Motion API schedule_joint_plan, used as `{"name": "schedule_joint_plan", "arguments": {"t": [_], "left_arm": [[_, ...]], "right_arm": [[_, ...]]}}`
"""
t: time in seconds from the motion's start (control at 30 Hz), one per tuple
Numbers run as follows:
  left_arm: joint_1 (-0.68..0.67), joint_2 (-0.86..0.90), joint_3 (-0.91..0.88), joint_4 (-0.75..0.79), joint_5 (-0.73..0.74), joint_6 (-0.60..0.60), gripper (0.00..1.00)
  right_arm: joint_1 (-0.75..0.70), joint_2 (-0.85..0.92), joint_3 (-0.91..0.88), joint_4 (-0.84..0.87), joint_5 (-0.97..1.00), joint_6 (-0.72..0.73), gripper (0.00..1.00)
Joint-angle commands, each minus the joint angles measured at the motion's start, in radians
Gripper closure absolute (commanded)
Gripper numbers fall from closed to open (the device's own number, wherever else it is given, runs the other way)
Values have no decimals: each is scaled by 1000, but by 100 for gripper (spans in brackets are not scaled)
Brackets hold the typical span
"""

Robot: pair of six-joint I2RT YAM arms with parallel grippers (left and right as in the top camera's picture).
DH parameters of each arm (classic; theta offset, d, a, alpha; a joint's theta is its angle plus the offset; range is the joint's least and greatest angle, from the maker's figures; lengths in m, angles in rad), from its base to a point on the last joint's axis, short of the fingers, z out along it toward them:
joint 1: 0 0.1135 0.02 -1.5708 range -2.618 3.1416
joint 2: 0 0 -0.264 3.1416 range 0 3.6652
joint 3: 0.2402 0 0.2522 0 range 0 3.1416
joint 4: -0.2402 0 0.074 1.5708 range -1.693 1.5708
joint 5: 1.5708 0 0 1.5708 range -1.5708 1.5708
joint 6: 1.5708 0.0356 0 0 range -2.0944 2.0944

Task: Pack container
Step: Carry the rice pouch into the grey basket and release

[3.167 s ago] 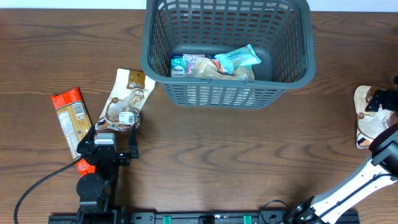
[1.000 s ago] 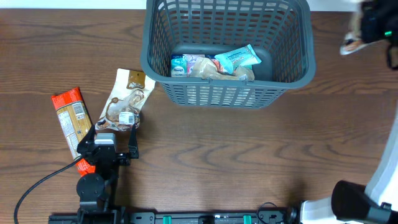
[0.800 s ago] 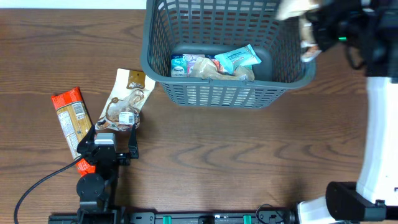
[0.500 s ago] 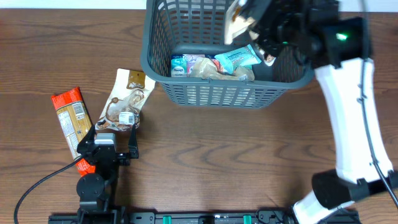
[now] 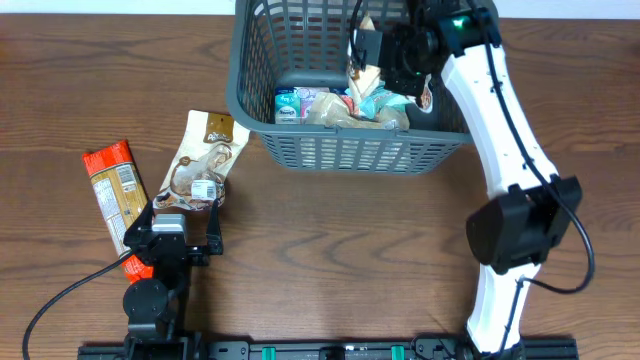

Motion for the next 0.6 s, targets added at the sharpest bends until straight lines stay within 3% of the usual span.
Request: {"name": "schedule_joint_plan", "arguments": {"t": [0.0,0.03,0.4,0.57], "left_arm": [[-3,-1,-15,-38,-9,-5,1],[-2,-1,-15,-38,-9,-5,2],[-3,-1,-15,-38,-9,-6,1],[-3,-1,-14,-39,-9,-36,1]], "right_arm": [[-31,34,10,-2,0,32,24],[-37,41,10,-1,0,64,1],[-58,-14,36,24,-180,115,1],[-69,-101,195,39,-226,255,1]]}}
